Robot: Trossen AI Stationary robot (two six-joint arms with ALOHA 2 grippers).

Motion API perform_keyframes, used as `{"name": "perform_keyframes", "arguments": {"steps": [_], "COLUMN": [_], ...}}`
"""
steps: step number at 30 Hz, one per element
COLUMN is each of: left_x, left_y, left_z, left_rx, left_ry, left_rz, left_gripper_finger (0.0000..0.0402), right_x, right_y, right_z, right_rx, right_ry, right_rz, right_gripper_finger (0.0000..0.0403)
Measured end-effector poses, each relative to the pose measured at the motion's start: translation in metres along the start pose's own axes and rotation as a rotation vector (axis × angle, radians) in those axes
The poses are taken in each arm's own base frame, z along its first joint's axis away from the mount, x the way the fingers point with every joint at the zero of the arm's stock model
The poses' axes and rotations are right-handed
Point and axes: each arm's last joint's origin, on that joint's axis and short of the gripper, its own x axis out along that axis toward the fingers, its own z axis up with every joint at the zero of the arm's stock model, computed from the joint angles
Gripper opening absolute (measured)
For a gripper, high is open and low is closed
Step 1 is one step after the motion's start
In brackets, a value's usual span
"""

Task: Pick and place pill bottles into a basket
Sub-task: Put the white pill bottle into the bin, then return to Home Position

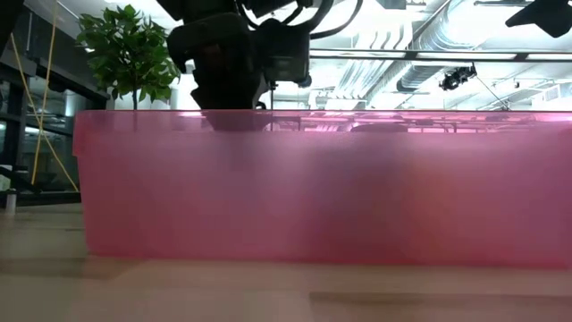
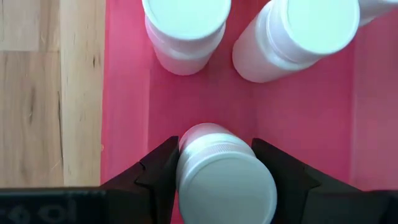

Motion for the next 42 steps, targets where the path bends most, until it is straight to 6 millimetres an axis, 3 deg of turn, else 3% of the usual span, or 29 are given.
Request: {"name": "perform_keyframes", "arguments": {"steps": [19, 28, 42], "left_x": [0.006, 0.018, 0.015], "left_y": [0.001, 0.001, 0.001], "left_z": [-0.001, -0.001, -0.003], "left_rx": [0.008, 0.009, 0.035], "left_ry": [-0.044, -0.029, -0.01], "left_rz": [-0.006, -0.005, -0.012], "left_gripper_finger": [0.0216, 0.0217, 0.0275], "right_x": [0.0, 0.0, 0.0], "right_y": [0.0, 0.0, 0.001], "right_z": [0.0, 0.0, 0.0], "right_rx": [0.018, 0.017, 0.015], "right_ry": [0.008, 0.008, 0.016], "right_rz": [0.013, 0.012, 0.024], "right_gripper_finger": [0.0226, 0.0226, 0.0226]}}
